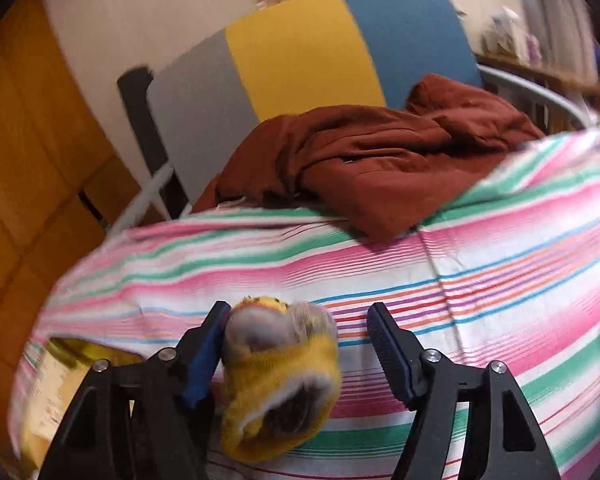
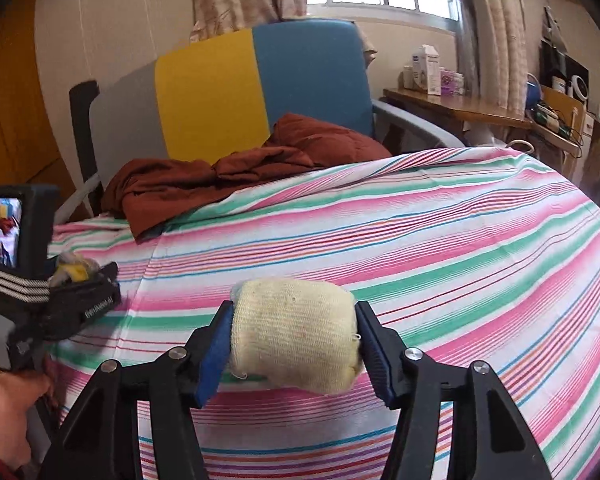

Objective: Organize objects
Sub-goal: 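Grasp the cream sock roll with the right tool while the left tool holds the plush toy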

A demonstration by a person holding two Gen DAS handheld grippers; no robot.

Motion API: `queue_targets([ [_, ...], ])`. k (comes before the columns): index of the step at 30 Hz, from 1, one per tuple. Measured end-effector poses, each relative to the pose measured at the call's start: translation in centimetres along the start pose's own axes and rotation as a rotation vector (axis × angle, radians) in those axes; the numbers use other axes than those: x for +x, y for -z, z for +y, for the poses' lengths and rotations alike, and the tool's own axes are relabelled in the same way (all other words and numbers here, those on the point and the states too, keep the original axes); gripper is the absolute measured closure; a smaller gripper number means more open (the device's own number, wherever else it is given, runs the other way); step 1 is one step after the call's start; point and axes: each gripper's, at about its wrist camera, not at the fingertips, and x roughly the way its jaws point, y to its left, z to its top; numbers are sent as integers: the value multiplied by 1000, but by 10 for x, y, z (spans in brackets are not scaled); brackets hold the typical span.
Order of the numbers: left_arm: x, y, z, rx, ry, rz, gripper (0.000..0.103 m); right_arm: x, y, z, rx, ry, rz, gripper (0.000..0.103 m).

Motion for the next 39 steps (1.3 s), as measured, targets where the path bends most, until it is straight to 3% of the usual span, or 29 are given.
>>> queue_targets([
  [2,2,-1,-6,40,-6,5,26,-2,1,4,-21,4,-15,43],
  [8,7,-2,4,-14,48,25,26,4,5,21,-106,15,-6,43],
  [13,-2,2,5,-18,37,2,62,7,6,8,-51,17,8,43],
  [18,-12,9,14,-46,94,-26,67,6,7,7,-45,35,1,43],
  [22,-40,17,19,-62,198,-64,68,3,7,15,-82,56,-16,43],
  [25,-81,30,36,-166,377,-111,68,3,8,22,-119,66,-20,43],
  [28,-121,47,53,-207,492,-154,68,4,10,28,-149,64,-17,43],
  [33,-166,66,87,-283,574,-195,68,7,10,31,-168,85,-6,43],
  [39,-184,80,122,-348,567,-215,68,3,11,42,-222,125,-28,43],
])
